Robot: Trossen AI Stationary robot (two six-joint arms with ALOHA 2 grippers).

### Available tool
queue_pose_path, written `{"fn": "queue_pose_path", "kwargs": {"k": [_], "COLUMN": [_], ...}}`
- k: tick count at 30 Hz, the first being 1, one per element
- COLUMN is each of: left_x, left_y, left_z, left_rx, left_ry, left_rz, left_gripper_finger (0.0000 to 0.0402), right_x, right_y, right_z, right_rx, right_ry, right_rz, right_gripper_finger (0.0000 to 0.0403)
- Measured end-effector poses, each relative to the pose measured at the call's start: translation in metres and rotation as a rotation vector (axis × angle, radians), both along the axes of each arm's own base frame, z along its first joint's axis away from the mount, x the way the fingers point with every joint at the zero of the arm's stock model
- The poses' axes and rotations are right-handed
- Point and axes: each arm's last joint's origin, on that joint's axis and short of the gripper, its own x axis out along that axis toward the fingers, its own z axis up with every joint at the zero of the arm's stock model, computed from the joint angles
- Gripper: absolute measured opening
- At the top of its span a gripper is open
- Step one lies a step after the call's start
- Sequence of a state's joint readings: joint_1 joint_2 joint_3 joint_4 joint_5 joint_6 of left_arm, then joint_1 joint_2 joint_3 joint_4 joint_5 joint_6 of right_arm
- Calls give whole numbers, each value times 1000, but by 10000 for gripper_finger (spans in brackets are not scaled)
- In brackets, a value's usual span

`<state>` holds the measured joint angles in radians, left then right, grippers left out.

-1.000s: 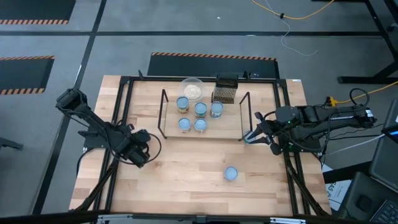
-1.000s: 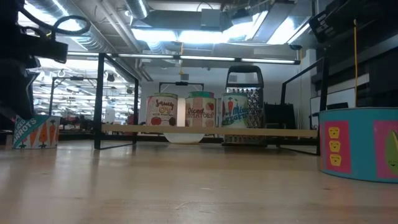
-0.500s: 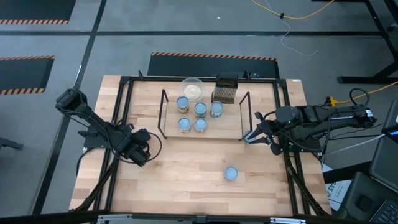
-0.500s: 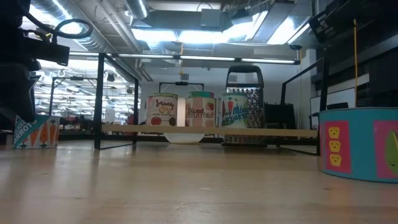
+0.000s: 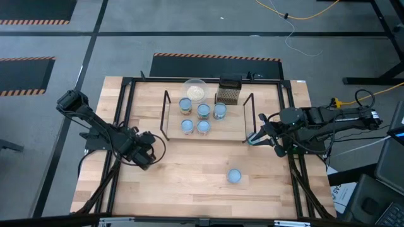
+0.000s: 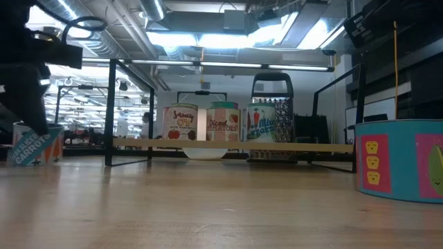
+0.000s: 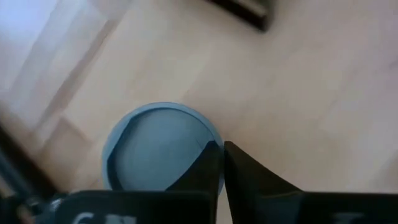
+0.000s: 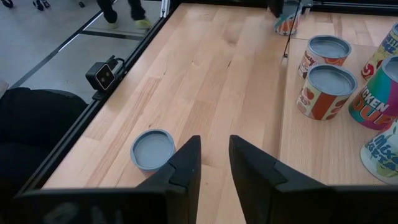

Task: Pick and place cans onto a shelf
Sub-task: Put the canned sliced carrots on the shelf

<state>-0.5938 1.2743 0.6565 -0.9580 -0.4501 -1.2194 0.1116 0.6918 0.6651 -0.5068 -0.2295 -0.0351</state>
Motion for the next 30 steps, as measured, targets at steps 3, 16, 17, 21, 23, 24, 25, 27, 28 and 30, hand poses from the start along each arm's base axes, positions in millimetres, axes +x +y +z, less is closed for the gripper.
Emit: {"fn": "queue_pose_path", "kwargs": {"k": [3, 16, 17, 21, 23, 24, 25, 27, 28, 30], "left_x": [7, 67, 74, 106, 126, 135, 146, 168, 177, 198], "left_y": [-6, -48, -51, -62, -68, -70, -73, -78, -80, -84], "left_z": [6, 85, 91, 106, 110, 112, 114, 117, 118, 119], "left_rx": [-68, -338, -316, -227, -184, -159, -138, -97, -73, -42], "left_ry": [-35, -471, -505, -549, -543, -533, -530, -527, -514, -508], "left_rz": [0, -156, -180, -284, -332, -359, -383, -439, -467, -516], "left_gripper_finger": [4, 2, 2, 1, 1, 1, 1, 1, 1, 1], "right_x": [0, 0, 0, 0, 0, 0, 0, 0, 0, 0], "right_y": [0, 0, 0, 0, 0, 0, 0, 0, 0, 0], "right_z": [0, 0, 0, 0, 0, 0, 0, 0, 0, 0], "right_rx": [0, 0, 0, 0, 0, 0, 0, 0, 0, 0], "right_ry": [0, 0, 0, 0, 3, 3, 4, 4, 4, 4], "right_rz": [0, -1, 0, 0, 0, 0, -1, 0, 0, -1], "right_gripper_finger": [88, 88, 88, 88, 88, 88, 88, 88, 88, 88]}}
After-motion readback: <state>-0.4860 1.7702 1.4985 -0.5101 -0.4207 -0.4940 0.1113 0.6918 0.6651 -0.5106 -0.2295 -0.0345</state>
